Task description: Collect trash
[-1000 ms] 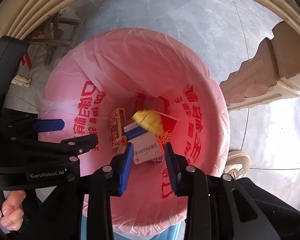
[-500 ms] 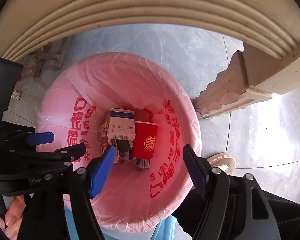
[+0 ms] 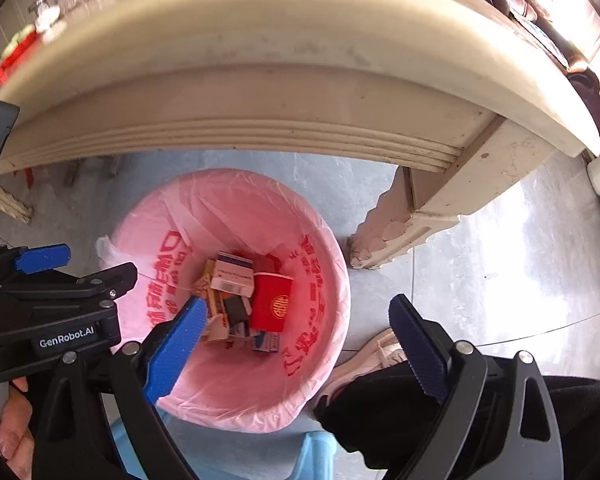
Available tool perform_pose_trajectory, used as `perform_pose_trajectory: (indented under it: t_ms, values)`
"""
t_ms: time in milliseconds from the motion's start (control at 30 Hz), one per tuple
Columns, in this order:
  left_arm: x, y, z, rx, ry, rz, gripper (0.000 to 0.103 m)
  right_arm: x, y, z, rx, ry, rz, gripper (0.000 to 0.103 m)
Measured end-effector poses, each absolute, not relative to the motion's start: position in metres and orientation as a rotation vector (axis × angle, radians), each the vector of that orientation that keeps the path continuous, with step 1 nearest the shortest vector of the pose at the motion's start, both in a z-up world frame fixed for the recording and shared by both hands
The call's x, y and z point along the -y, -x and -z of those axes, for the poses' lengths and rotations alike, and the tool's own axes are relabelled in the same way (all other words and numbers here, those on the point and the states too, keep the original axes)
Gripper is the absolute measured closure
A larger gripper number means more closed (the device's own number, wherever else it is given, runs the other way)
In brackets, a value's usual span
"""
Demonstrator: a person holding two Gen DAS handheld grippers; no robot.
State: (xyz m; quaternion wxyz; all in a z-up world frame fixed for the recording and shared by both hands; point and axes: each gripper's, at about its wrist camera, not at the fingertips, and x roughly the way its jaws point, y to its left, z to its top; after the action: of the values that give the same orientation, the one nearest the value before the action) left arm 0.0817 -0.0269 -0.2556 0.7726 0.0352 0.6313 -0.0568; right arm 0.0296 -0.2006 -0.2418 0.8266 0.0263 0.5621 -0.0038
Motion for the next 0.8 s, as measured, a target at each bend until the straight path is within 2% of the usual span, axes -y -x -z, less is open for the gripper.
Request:
perform_pose_trajectory:
  t_ms: [133, 300, 633, 800]
  values:
    - [0.024, -0.069, 0.206, -1.211, -0.059, 0.116, 0.011, 0.194, -0.013, 0.202, -1.054, -0.055, -0.010, 0.008]
    - [0.026, -0.054, 0.149, -1.051, -0.101, 0.075, 0.008, 0.181, 0.006, 0.145, -0.868, 0.036, 0.009, 0.007]
    - [0.023, -0.029, 0.066, -0.891, -0.083, 0.076, 0.006, 0.183, 0.034, 0.050, -0.688, 0.036, 0.015, 0.007]
    - [0.016, -0.017, 0.035, -0.828, -0.052, 0.099, 0.006, 0.185, 0.051, 0.021, -0.606, 0.023, 0.025, 0.007]
